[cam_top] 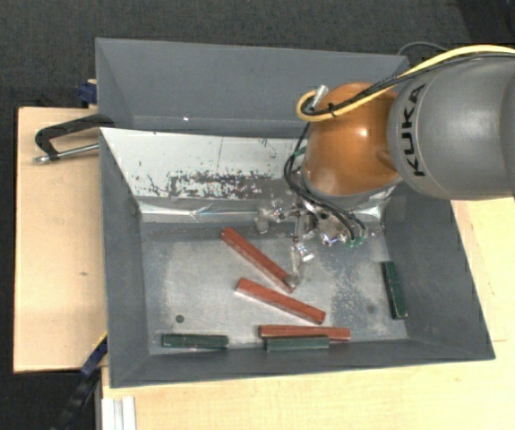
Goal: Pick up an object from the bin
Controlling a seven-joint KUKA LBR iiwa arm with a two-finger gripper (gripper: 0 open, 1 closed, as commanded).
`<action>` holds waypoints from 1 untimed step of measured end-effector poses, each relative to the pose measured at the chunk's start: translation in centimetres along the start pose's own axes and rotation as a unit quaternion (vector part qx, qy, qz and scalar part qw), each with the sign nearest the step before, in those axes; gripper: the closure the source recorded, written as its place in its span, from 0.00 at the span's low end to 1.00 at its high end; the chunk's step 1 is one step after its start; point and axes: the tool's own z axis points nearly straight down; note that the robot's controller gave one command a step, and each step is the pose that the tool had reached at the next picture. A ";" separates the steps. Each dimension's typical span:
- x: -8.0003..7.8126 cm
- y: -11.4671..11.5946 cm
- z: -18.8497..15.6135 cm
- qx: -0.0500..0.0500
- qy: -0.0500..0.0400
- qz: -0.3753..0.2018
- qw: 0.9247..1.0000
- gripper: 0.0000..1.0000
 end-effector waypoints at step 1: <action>0.7 2.8 0.1 0.001 0.001 0.067 0.998 0.00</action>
Offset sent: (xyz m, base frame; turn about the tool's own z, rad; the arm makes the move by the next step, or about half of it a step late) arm -0.0730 0.0225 -0.0107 0.0270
